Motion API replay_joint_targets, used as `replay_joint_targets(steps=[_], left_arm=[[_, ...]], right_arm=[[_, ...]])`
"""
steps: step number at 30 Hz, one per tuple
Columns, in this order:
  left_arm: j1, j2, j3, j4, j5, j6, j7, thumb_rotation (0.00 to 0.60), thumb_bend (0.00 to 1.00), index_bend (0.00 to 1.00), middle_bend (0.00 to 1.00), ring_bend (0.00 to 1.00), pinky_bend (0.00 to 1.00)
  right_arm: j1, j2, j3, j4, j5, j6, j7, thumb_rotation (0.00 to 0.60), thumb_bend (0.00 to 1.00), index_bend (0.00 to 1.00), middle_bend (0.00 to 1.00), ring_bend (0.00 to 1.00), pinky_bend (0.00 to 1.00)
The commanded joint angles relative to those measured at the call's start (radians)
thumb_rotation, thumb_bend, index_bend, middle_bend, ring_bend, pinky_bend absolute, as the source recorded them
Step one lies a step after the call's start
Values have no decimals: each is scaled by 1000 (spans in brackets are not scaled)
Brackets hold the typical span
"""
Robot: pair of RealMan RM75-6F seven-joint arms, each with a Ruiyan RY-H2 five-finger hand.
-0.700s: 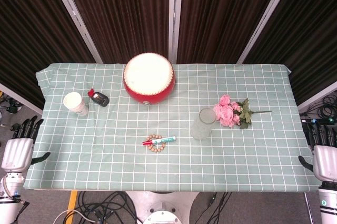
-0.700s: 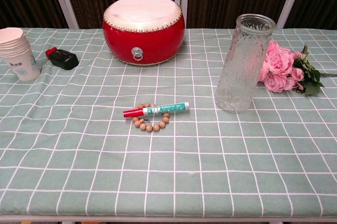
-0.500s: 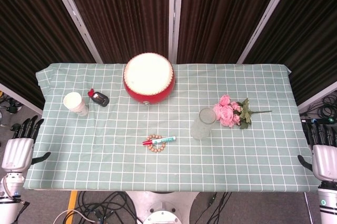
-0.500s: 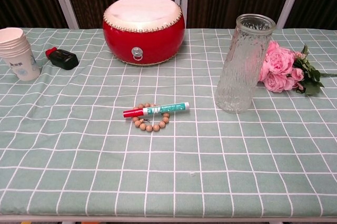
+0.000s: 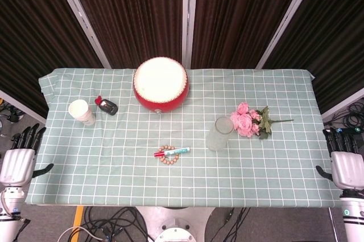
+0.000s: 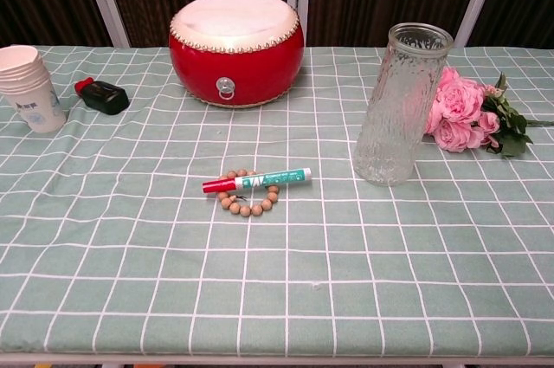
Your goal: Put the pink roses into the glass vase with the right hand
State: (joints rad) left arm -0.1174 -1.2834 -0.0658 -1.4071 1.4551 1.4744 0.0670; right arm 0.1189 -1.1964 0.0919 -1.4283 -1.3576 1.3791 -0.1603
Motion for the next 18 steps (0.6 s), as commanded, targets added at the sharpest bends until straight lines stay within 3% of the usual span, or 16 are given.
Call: replay_joint_targets(steps=[1,11,18], left_arm=[[-1,0,-4,2,-3,1,-3,600,0,85,0,0,162],[-9,9,-2,-6,10,-1,21,600,0,85,0,0,162],[1,19,-5,-9,7,17,15,600,0,85,0,0,162]], right_arm=[[17,6,10,-6,19,-30,-16,600,65,0,29,0,0],[174,-15,71,-1,124,-276,-67,600,68,0,25,0,0],[348,-121,147,135,258,-479,-122,600,69,0,26,0,0]])
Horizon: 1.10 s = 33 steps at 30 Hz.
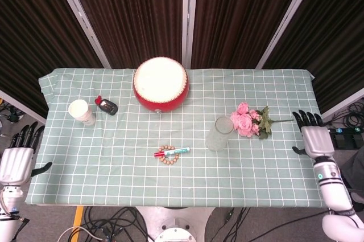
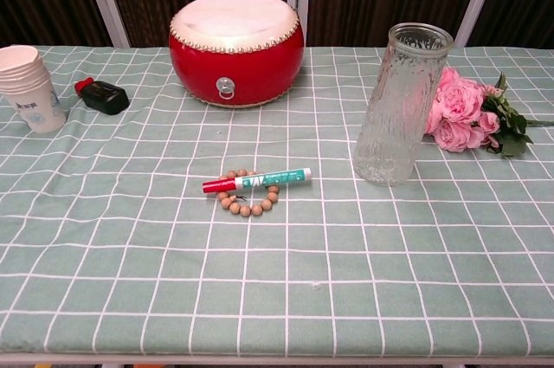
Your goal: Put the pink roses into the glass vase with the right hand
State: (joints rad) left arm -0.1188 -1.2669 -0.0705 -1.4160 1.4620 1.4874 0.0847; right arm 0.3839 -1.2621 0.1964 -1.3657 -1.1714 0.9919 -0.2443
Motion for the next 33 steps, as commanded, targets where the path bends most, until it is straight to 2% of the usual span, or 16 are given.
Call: replay_joint_targets(steps=[1,7,13,29,33], left_arm=[[4,5,-1,3,0,6,-10,600,0,85,0,0,162],[13,12,-3,22,-7,12,-41,600,0,85,0,0,161],[16,12,1,26,-5,11,-47,600,0,85,0,0,161],[17,11,3,39,-18,-9,-55,600,0,85,0,0,161],[18,10,3,44,-18,-10,-60,600,0,85,0,0,161]], right_arm=[[111,-72,51,99,94,-124,-48,600,69,0,26,0,0],[222,-151,65,227,184,-251,-92,600,69,0,26,0,0],[292,-206,58,304,246,-339,-105,600,69,0,26,0,0],[373,-277,11,371,304,-414,-101,600,68,2,30,0,0],[386,-298,4,391,307,-416,-95,600,68,55,33,0,0]])
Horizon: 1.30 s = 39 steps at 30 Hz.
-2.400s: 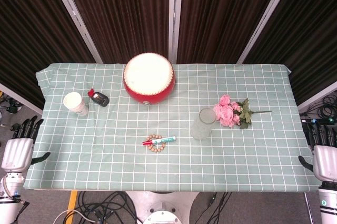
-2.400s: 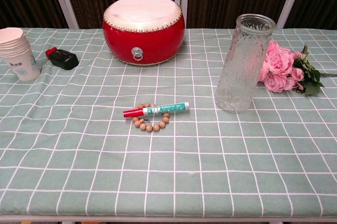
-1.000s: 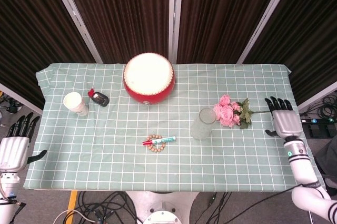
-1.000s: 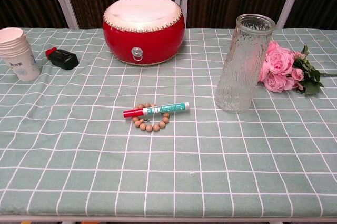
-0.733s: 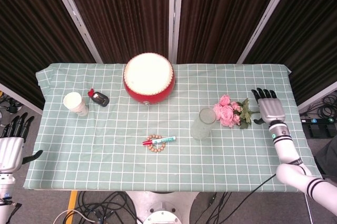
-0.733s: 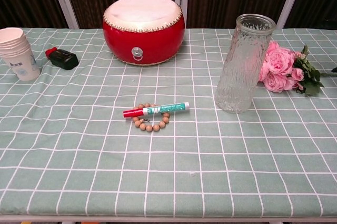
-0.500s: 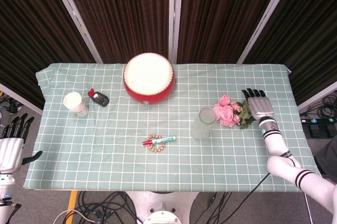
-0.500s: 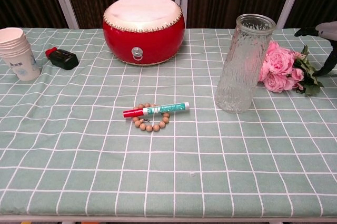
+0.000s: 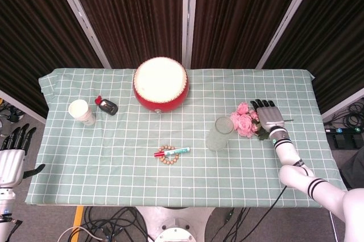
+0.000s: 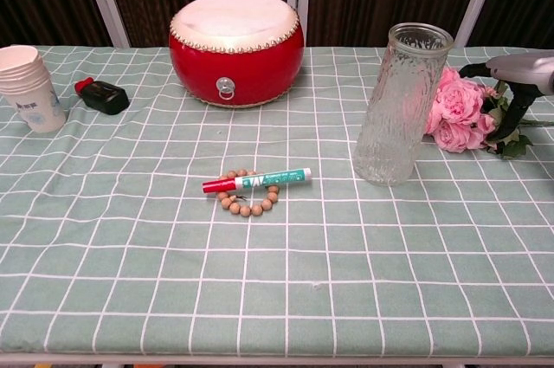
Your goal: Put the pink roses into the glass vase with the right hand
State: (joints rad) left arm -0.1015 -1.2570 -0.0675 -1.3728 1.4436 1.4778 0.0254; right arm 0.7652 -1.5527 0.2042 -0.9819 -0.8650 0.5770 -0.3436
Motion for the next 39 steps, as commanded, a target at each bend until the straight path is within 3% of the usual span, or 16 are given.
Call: replay_joint_targets(steps=[1,8,22,30,39], left_arm=[[1,0,0,2,0,0,-3,600,0,85,0,0,161],[4,-1,0,10,-3,-1,-12,600,0,85,0,0,161],[3,-4,1,18,-3,-8,-19,600,0,85,0,0,161],[5,0,1,16,-5,-7,-19,600,0,85,0,0,161],[3,-5,3,20,-5,-16,-10,600,0,85,0,0,161]], right_arm=[[8,-13,-6,13,-2,2,7,600,68,90,34,0,0],[23,-37,-18,43,1,-9,17,600,75,360,45,0,0],[5,-58,-31,69,-65,68,57,600,164,765,125,0,0],[-19,8,-4,-14,-98,127,110,600,172,789,141,0,0],[-68,258,119,-386,-146,297,213,600,183,791,166,0,0]])
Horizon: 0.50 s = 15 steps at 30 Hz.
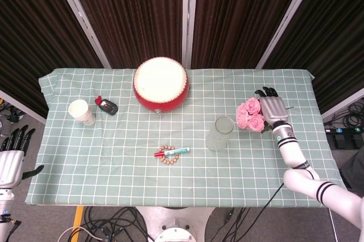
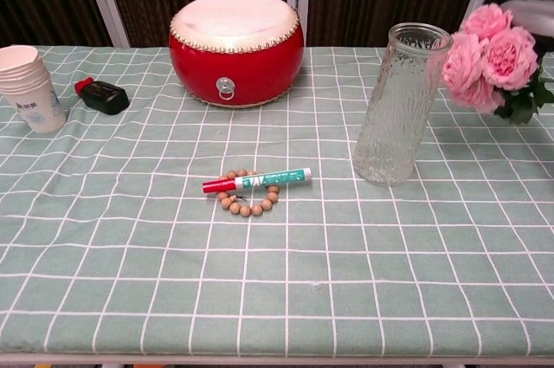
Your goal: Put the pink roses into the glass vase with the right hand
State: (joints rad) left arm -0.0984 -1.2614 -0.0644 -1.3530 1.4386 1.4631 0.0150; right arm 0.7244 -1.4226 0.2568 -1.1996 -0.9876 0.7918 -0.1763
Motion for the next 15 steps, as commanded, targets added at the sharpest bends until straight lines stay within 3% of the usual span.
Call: replay_joint_targets(steps=[1,7,15], left_arm=[[-1,-1,0,-1,0,-3,2,600,0,85,0,0,161],[-6,2,2,-10,-2,-13,17,600,0,85,0,0,161],[-8,9,0,-29,-5,-16,29,600,0,85,0,0,161]], right_arm=[[-31,166,81,-221,-21,98,42,600,185,791,167,0,0],[-27,322,151,-438,35,142,-3,600,185,791,172,0,0],[-1,392,203,-614,114,156,8,600,177,787,183,0,0]])
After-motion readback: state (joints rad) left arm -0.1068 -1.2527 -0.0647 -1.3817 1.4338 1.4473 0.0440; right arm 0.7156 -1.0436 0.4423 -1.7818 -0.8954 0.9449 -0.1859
